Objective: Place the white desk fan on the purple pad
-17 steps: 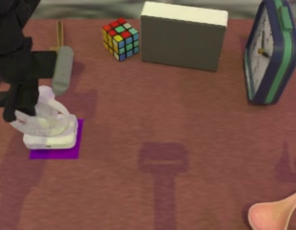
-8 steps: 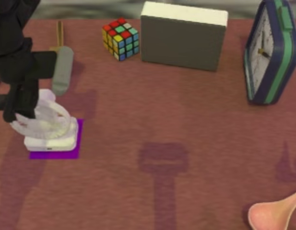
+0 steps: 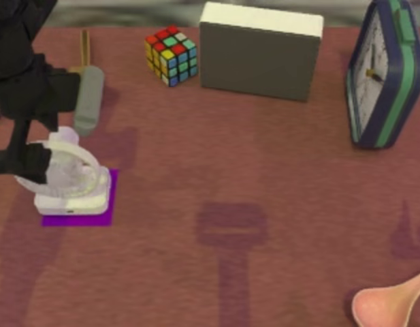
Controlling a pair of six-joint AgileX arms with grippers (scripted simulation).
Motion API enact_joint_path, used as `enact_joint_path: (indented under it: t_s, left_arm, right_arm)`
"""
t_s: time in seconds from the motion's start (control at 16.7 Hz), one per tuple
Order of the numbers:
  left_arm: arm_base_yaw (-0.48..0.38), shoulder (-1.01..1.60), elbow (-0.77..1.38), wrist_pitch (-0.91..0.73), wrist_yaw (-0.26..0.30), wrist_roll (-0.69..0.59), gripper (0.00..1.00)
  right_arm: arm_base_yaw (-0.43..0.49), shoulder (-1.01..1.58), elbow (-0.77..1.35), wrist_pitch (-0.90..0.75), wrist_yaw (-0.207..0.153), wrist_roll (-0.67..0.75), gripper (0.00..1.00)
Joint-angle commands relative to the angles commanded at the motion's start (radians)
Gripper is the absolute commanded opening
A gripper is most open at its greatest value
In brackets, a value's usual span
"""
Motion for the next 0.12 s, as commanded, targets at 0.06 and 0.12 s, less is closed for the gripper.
enact_joint_path:
  t_s: [0.06, 0.12]
  left_arm:
    - [0.000, 0.000, 0.000, 0.000, 0.000, 0.000, 1.00]
    - [0.000, 0.000, 0.000, 0.000, 0.000, 0.000, 1.00]
  right_arm:
    - [0.000, 0.000, 0.000, 0.000, 0.000, 0.000, 1.00]
    - [0.000, 0.000, 0.000, 0.000, 0.000, 0.000, 1.00]
